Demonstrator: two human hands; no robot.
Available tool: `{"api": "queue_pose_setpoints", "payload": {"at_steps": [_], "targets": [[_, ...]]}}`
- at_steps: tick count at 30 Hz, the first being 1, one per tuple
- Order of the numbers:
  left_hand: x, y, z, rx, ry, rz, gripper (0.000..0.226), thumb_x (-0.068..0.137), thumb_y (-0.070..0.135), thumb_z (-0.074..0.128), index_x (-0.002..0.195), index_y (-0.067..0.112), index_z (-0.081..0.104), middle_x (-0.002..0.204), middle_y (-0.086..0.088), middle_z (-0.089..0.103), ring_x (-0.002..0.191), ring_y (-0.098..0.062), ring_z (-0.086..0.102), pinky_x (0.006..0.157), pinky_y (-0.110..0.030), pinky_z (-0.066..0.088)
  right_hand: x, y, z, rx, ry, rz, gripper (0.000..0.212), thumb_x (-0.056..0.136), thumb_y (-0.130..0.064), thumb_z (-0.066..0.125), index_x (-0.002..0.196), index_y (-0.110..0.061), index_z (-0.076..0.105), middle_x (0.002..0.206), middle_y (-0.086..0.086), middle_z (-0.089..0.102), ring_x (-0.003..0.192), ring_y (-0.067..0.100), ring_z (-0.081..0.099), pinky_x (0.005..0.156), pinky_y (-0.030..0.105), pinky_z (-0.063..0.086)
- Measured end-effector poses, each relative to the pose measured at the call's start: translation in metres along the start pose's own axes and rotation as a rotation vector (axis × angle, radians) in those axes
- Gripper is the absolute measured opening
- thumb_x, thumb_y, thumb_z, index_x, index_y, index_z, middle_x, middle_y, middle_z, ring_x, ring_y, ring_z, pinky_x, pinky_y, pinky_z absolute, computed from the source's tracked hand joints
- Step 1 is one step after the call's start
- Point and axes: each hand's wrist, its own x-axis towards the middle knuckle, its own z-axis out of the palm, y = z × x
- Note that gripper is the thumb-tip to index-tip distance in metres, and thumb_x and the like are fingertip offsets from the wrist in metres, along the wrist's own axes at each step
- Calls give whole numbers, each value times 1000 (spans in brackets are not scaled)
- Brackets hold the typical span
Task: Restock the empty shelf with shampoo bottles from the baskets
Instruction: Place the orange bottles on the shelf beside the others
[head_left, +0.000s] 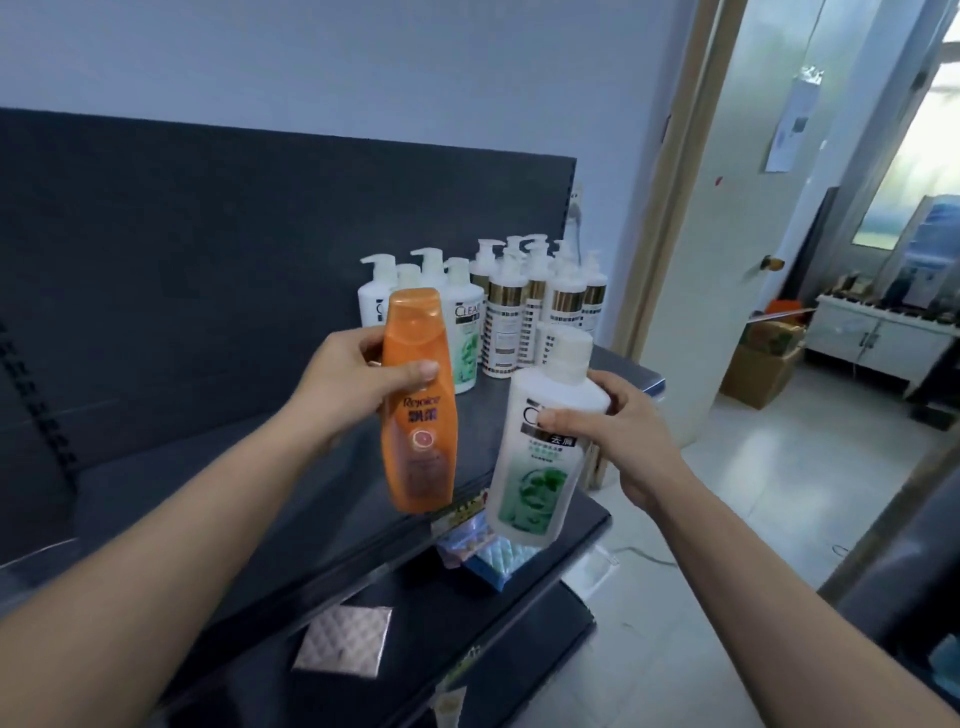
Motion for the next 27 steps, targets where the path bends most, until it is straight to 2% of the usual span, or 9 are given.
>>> {"api": "queue_pose_setpoints", "payload": {"at_steps": [2, 6, 10, 13, 16, 20, 24, 27], "targets": [[9, -3, -7, 18, 43, 0, 20, 73, 16, 82, 87, 24, 71, 73, 10, 73, 67, -1, 70, 57, -15, 52, 25, -1, 9, -2, -42, -14, 63, 55, -16, 93, 113, -19, 69, 110, 3, 73, 98, 21, 71, 82, 41, 60], [27, -12, -18, 69, 138, -38, 21, 73, 17, 82, 90, 23, 71, 81, 4, 74, 71, -6, 71, 66, -24, 54, 72, -1, 24, 68, -143, -28, 59, 60, -8, 89, 115, -16, 68, 106, 1, 74, 95, 17, 71, 73, 27, 59], [45, -15, -20, 88, 231, -73, 19, 75, 18, 81, 89, 25, 70, 74, 10, 74, 67, -2, 70, 61, -20, 53, 119, 2, 35, 118, -281, -32, 58, 63, 0, 84, 117, -12, 66, 109, 8, 73, 95, 19, 72, 74, 27, 60], [60, -18, -17, 102, 302, -95, 19, 75, 18, 81, 89, 24, 70, 78, 6, 75, 71, -5, 71, 67, -25, 56, 155, 7, 40, 132, -361, -18, 54, 69, 9, 79, 115, -12, 62, 104, 5, 72, 87, 12, 71, 65, 20, 57], [73, -21, -13, 115, 370, -125, 21, 74, 20, 81, 90, 25, 69, 81, 4, 75, 74, -7, 72, 71, -29, 57, 189, 16, 43, 107, -413, -16, 64, 67, 5, 83, 123, -9, 56, 111, 7, 69, 97, 18, 68, 66, 22, 58], [85, -29, -4, 109, 435, -161, 22, 73, 18, 81, 88, 28, 68, 78, 11, 75, 75, -7, 72, 68, -26, 55, 224, 27, 48, 92, -501, 7, 63, 67, 8, 82, 118, -13, 52, 108, 4, 66, 94, 14, 65, 71, 23, 58], [92, -37, 5, 120, 506, -200, 22, 74, 18, 81, 88, 29, 67, 87, 3, 74, 83, -13, 71, 75, -32, 55, 252, 38, 51, 113, -589, 11, 66, 66, 8, 82, 124, -11, 55, 118, 11, 68, 107, 24, 66, 81, 33, 59], [93, -40, 10, 135, 536, -217, 23, 75, 17, 80, 88, 31, 66, 90, 4, 73, 85, -12, 69, 74, -31, 54, 265, 41, 53, 129, -646, -4, 63, 66, 8, 81, 120, -15, 58, 117, 10, 69, 108, 23, 67, 83, 34, 58]]}}
